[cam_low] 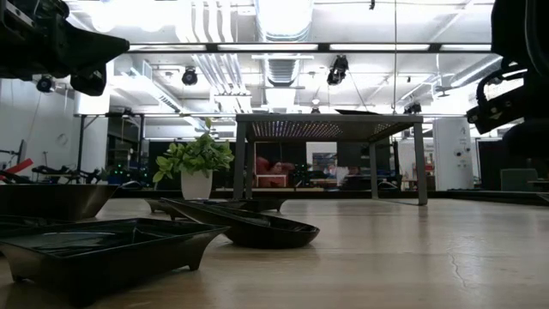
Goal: Pick & Place Mini shaped plates
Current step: Stack the drop shaped plate on top of the other drop shaped plate on the shelf
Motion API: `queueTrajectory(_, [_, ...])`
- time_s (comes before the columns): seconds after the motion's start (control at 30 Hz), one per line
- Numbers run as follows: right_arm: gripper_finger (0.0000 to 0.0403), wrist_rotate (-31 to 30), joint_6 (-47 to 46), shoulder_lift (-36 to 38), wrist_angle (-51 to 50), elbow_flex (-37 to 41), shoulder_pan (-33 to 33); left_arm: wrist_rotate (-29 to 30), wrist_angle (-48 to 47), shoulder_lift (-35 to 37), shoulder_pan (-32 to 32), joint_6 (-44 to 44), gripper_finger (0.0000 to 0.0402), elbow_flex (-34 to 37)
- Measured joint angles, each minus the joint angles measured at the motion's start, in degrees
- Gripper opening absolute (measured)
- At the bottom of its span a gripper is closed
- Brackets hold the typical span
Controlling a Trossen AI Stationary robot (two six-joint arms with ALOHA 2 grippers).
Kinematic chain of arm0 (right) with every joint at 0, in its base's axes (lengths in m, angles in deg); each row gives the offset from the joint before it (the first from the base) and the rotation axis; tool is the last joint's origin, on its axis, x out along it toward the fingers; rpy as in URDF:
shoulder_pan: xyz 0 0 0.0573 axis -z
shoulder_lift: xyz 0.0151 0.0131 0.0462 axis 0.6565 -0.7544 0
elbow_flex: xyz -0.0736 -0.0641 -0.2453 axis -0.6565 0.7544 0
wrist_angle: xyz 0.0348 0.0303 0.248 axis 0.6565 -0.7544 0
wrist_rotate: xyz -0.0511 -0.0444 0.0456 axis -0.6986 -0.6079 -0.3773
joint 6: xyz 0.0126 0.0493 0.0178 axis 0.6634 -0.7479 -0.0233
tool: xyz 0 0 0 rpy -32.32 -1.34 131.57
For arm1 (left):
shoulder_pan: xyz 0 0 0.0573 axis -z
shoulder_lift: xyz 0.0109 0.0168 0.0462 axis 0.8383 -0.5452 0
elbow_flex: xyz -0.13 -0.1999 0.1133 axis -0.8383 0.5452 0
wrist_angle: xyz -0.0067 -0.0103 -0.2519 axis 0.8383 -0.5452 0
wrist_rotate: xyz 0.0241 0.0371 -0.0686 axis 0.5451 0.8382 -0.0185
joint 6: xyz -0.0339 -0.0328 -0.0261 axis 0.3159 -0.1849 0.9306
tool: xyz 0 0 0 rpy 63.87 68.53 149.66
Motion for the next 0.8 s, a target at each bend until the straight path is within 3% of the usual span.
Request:
queueTrajectory(0.2, [0.0013, 0.2, 2.9, 0.0, 0.4, -0.3, 0.0, 0.0, 0.0, 0.0, 0.0, 0.0, 0.0000, 0.0])
queueTrajectory(0.57, [0.0008, -0.3, 12.1, 0.0, 0.3, -2.2, 0.0, 0.0, 0.0, 0.0, 0.0, 0.0, 0.0000, 0.0])
queueTrajectory(0.8, [0.0008, -8.8, 26.8, 0.0, -1.3, -7.5, 0.3, 0.0, 0.0, 0.0, 0.0, 0.0, 0.0000, 0.0])
